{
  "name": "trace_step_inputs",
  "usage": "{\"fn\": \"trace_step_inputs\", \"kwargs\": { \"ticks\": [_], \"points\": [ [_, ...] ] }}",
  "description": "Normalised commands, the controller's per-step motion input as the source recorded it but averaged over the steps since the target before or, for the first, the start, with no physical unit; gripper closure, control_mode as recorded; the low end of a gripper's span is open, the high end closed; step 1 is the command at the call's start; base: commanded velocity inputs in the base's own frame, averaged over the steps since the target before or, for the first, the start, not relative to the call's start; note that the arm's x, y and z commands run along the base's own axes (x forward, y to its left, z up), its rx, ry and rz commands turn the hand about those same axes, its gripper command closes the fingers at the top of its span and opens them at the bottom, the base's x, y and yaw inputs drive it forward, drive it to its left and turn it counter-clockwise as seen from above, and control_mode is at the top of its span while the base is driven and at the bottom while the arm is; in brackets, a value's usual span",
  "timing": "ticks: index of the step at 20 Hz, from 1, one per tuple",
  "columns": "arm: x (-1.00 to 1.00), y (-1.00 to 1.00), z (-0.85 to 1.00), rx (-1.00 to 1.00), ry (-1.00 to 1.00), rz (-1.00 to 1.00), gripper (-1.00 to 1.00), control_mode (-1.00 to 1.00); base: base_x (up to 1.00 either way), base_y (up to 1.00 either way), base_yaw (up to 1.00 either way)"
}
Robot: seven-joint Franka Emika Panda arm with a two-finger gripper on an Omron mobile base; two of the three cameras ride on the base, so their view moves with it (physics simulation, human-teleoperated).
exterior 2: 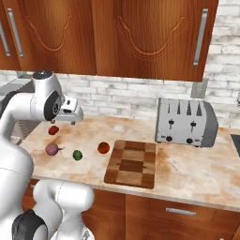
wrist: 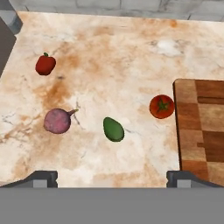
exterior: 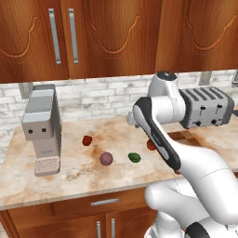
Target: Place the avocado, onion, tomato, and bell pepper on the cutting board.
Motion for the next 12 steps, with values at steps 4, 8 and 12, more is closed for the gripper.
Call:
{"fn": "trace_step_inputs", "kwargs": {
  "ticks": [4, 8, 12],
  "points": [
    [0.01, 0.0, -0.19, 0.0, 0.0, 0.0, -1.0, -1.0, 0.0, 0.0, 0.0],
    [0.03, 0.0, -0.18, 0.0, 0.0, 0.0, -1.0, -1.0, 0.0, 0.0, 0.0],
    [0.04, 0.0, -0.29, 0.0, 0.0, 0.0, -1.0, -1.0, 0.0, 0.0, 0.0]
  ]
}}
